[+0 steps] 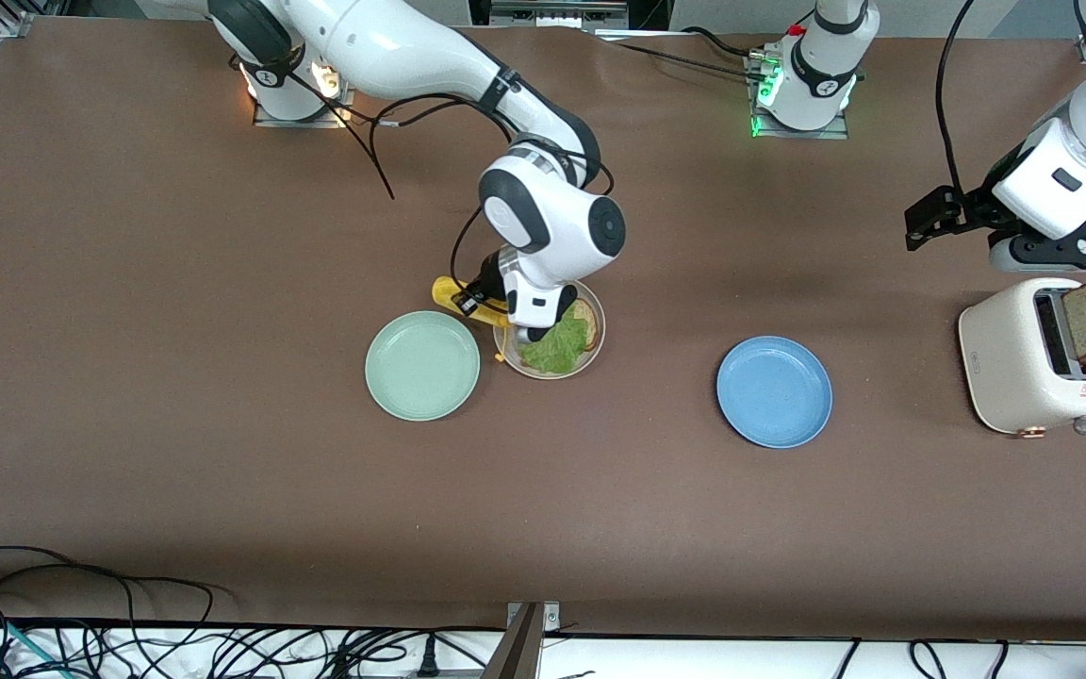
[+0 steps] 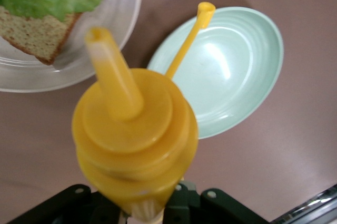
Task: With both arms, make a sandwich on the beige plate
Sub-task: 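Return the bottle beside the green plate while the left gripper reaches toaster, then lower the bottle to the table while the left gripper grasps the toast, then release the bottle and retract the right gripper while the left gripper lifts toast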
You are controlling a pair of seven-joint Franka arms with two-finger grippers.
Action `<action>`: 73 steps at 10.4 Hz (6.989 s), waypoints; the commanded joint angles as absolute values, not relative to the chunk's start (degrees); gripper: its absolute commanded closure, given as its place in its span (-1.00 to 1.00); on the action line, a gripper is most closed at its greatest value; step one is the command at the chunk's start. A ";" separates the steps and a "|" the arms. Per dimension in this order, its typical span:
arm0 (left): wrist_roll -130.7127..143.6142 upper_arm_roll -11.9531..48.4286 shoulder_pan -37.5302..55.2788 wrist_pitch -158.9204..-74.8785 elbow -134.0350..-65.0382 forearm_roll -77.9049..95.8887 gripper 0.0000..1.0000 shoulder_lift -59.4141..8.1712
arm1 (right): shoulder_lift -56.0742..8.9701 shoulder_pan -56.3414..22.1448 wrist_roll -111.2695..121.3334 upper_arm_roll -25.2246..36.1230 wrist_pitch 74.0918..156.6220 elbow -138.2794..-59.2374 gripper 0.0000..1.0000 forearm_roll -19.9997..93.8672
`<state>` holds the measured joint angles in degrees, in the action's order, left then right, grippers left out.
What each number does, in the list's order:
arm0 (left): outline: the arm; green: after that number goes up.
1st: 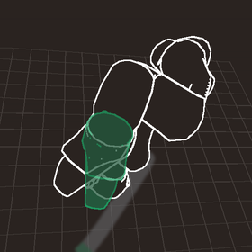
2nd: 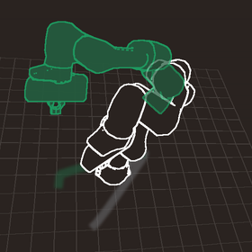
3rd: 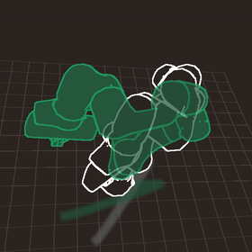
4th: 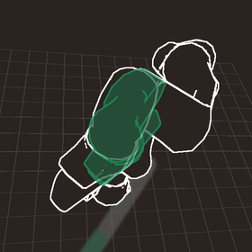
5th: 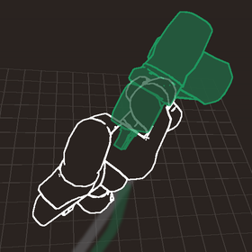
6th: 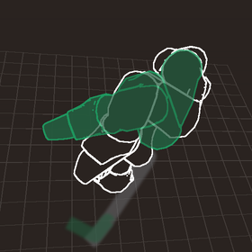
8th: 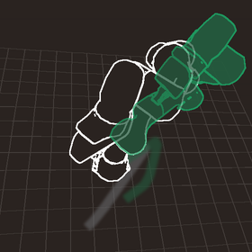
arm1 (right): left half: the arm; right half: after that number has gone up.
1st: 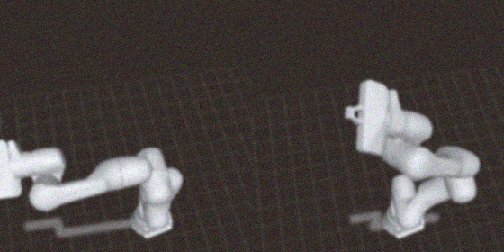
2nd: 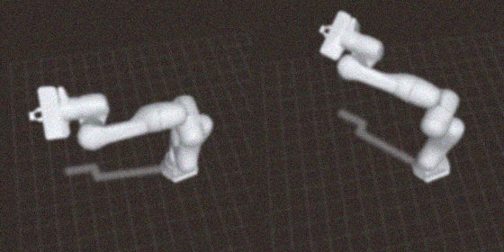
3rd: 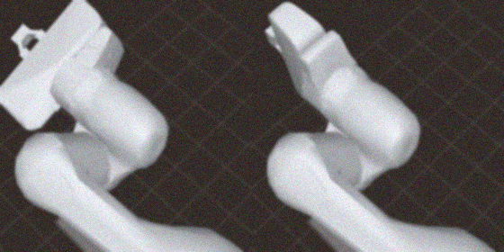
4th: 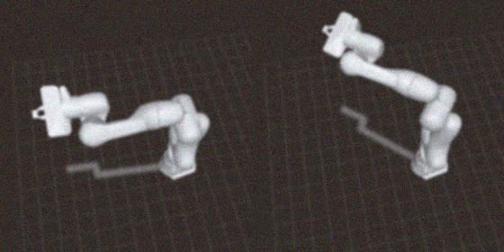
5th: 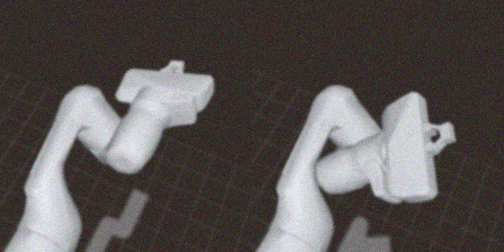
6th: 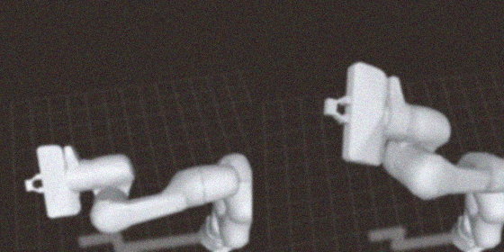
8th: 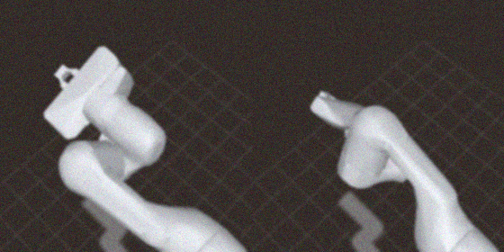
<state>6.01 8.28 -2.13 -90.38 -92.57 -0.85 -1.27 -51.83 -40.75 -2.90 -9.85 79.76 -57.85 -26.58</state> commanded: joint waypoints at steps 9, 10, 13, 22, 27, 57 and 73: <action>2.74 6.68 -12.53 -88.51 -91.23 -3.60 -1.00 -5.71 | -24.99 -22.70 13.32 -8.70 98.14 -85.57 1.00 -9.16; 0.64 6.59 -16.57 -88.68 -91.14 -3.78 -1.00 -7.02 | -23.31 -20.50 15.62 -8.70 100.52 -87.87 1.00 -7.75; -12.62 6.50 -24.08 -90.96 -89.57 -6.82 -1.00 -14.21 | -20.49 -16.28 28.23 -3.63 109.74 -93.32 1.00 0.92; -19.33 6.68 -27.68 -101.77 -89.30 -19.61 -1.00 -22.93 | -18.72 -9.85 46.56 -0.35 136.74 -109.58 1.00 18.35; -19.07 6.68 -30.22 -102.30 -90.00 -12.87 -1.00 -23.55 | -20.82 -8.27 56.14 -0.61 143.00 -114.78 1.00 29.96; -18.54 6.94 -31.20 -97.39 -91.23 -7.03 1.00 -18.73 | -16.89 -5.54 44.28 0.88 125.00 -114.70 -1.00 31.85; 2.88 14.33 -22.79 -83.32 -84.81 24.94 1.00 -17.92 | -7.83 -6.15 6.16 9.49 93.62 -93.34 -1.00 0.79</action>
<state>0.11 14.51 -26.15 -83.97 -84.62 21.77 -15.87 -9.20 -6.02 7.95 9.07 95.84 -93.58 2.18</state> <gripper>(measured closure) 0.912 0.000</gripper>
